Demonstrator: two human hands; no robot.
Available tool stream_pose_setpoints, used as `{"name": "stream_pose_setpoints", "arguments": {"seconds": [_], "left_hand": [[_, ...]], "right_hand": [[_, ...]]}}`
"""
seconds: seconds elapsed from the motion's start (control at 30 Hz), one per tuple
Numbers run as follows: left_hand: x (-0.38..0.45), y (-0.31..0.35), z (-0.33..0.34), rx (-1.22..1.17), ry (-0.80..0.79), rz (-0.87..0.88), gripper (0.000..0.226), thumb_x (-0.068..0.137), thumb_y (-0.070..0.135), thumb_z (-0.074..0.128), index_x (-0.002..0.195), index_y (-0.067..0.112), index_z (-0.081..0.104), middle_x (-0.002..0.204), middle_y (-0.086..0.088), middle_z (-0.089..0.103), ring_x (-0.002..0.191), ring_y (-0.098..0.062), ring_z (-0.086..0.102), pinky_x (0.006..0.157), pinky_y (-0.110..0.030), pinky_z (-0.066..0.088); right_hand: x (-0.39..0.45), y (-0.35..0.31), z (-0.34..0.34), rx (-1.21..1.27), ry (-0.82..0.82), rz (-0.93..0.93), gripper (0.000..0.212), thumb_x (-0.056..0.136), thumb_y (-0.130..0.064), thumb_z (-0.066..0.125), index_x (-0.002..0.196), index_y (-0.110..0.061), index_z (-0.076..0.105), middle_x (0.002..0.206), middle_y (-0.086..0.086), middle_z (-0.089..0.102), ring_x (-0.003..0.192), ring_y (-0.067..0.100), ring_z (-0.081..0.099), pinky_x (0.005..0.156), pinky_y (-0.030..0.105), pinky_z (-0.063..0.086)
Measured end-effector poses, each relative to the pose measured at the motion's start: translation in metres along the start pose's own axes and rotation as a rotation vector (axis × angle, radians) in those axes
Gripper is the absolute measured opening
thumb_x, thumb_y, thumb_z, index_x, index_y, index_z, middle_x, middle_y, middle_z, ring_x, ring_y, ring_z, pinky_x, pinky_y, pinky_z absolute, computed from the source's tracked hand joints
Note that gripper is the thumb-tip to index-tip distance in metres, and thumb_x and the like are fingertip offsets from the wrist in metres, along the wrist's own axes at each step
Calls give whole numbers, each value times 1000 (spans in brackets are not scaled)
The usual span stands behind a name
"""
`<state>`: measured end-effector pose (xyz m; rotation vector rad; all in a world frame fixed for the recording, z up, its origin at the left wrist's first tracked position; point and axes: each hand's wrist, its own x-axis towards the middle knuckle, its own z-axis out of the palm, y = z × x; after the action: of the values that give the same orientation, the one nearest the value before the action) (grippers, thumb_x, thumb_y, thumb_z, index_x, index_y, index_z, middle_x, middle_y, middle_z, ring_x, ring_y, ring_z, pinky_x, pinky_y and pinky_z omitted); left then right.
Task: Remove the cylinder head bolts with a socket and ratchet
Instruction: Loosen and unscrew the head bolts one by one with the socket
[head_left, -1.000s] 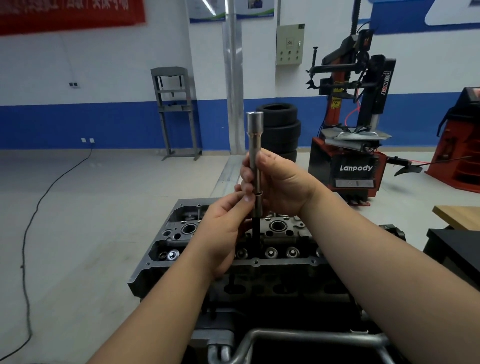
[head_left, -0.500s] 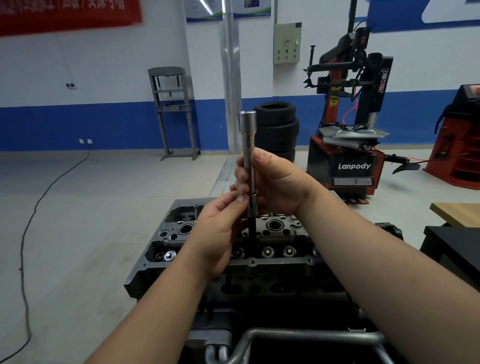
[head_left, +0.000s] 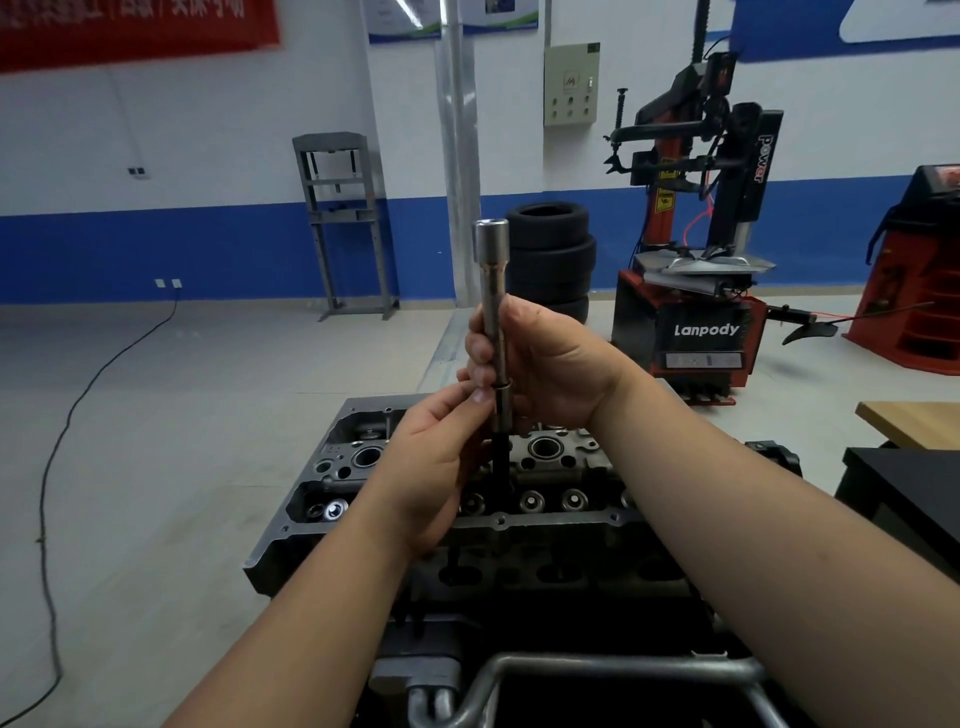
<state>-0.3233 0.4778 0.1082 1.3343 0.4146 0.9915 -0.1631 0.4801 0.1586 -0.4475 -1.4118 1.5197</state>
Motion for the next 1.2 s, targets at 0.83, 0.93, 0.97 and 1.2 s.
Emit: {"name": "stream_pose_setpoints", "arguments": {"seconds": [0.83,0.93,0.97,1.2], "left_hand": [[1,-3,1,38,78,45,12,78,35,79,89,30,80,98,-2,77,96,-16,73,86,-32,54],[1,-1,0,-9,42,13,14,84,33,72,92,30,82,100,-2,78,98,-14,74,80,-27,57],[0,0,0,-40,27,6,15,88,31,70,94,29,83,101,-3,79,98,-15,74,78,-26,58],[-1,-2,2,-3,66,61,15,81,32,72,92,29,82,100,-3,79,99,-18,75,84,-25,58]], "right_hand": [[1,0,3,16,-22,-14,36,78,-32,82,100,-13,61,79,4,64,69,18,63,70,32,53],[1,0,3,14,0,-12,33,79,-35,80,97,-13,64,80,2,65,69,16,64,68,32,54],[0,0,3,11,2,2,30,83,-38,75,98,-14,67,81,1,65,71,15,64,72,32,53],[-2,0,3,3,17,5,34,84,-44,69,103,-16,72,78,-1,62,72,14,61,82,37,38]]}}
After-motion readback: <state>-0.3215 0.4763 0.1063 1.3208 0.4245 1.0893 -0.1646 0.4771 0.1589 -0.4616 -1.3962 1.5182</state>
